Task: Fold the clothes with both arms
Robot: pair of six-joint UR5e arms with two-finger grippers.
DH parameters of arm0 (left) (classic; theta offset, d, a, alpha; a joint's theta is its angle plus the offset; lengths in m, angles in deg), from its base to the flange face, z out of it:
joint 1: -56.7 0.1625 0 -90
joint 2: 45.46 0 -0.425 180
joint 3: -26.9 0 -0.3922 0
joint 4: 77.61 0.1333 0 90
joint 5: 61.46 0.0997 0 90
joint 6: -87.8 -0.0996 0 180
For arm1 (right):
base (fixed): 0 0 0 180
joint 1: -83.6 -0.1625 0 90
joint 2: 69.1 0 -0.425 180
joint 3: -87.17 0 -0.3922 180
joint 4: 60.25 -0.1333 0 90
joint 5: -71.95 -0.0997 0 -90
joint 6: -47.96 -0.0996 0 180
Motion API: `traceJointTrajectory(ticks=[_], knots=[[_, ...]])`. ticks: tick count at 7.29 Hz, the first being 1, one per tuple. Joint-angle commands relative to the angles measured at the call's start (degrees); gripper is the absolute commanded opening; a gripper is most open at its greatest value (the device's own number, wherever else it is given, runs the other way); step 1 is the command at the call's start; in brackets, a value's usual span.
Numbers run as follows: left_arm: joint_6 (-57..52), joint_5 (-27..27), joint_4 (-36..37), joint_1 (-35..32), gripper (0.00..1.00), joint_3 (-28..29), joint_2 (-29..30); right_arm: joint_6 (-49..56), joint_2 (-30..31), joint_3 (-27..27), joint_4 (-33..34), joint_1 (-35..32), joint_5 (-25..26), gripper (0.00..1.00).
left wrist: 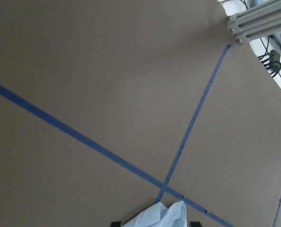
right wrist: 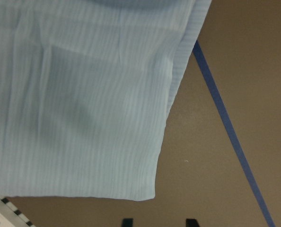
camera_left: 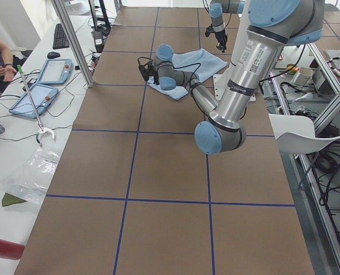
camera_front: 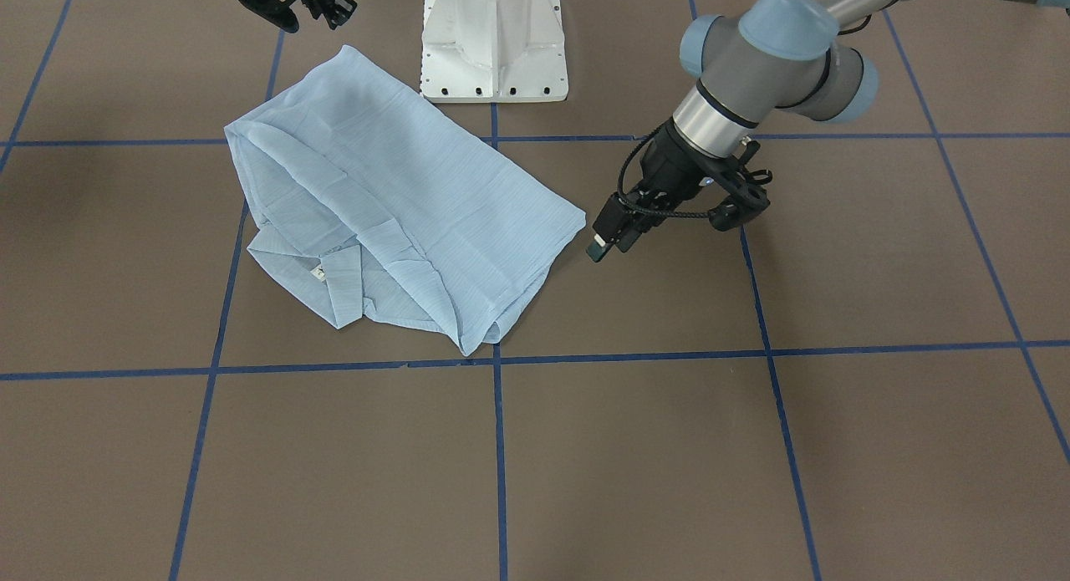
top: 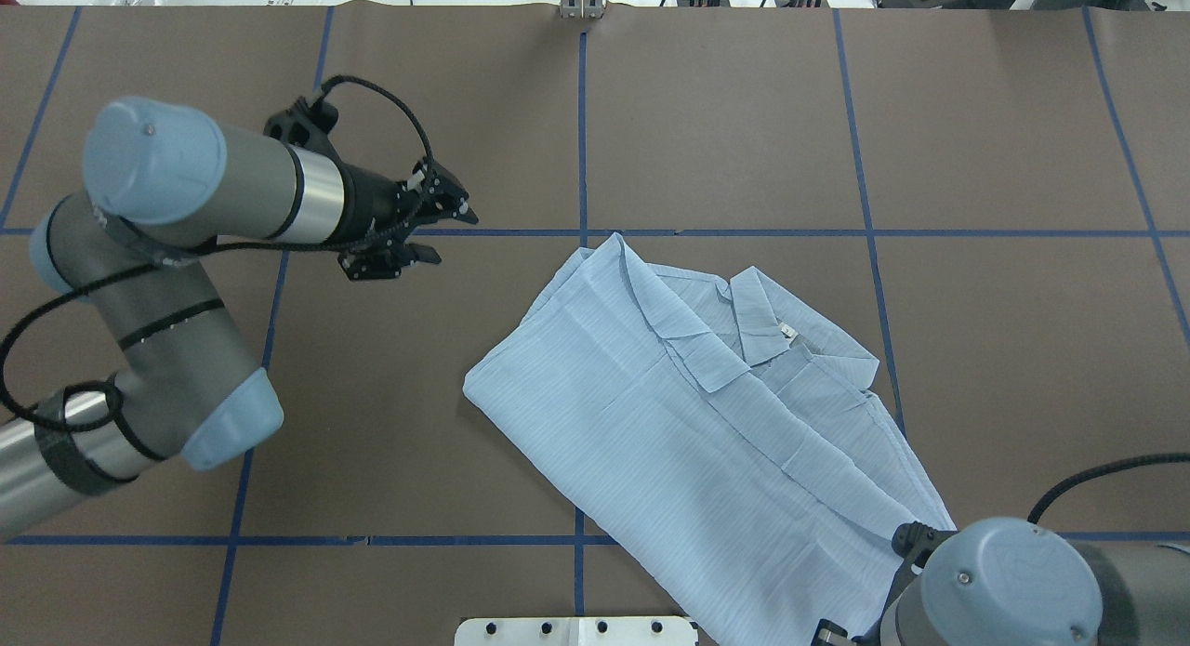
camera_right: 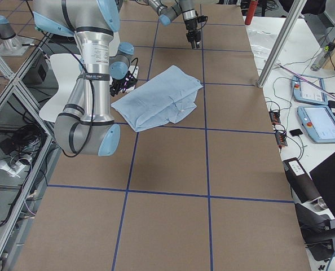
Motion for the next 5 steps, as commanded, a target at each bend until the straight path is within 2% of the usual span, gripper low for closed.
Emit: traceJointTrajectory(ticks=[1, 2, 3, 5], knots=[[5.28, 4.40, 8.44, 9.06, 0.73, -6.77, -2.63, 0.22, -2.69, 0.43, -0.15, -12.08, -0.10, 1.00], [6.78, 7.91, 12.58, 12.32, 0.77, -6.79, -2.28, 1.96, -6.89, -3.14, -0.24, -19.03, 0.16, 1.00], [7.75, 9.34, 12.62, 13.92, 0.77, -6.01, -2.37, 10.51, -12.58, -9.27, -0.68, -25.88, 0.16, 1.00], [9.42, 10.92, 12.63, 17.96, 0.79, -3.04, -1.93, 22.57, -14.57, -15.11, -0.77, -34.44, 0.08, 1.00]])
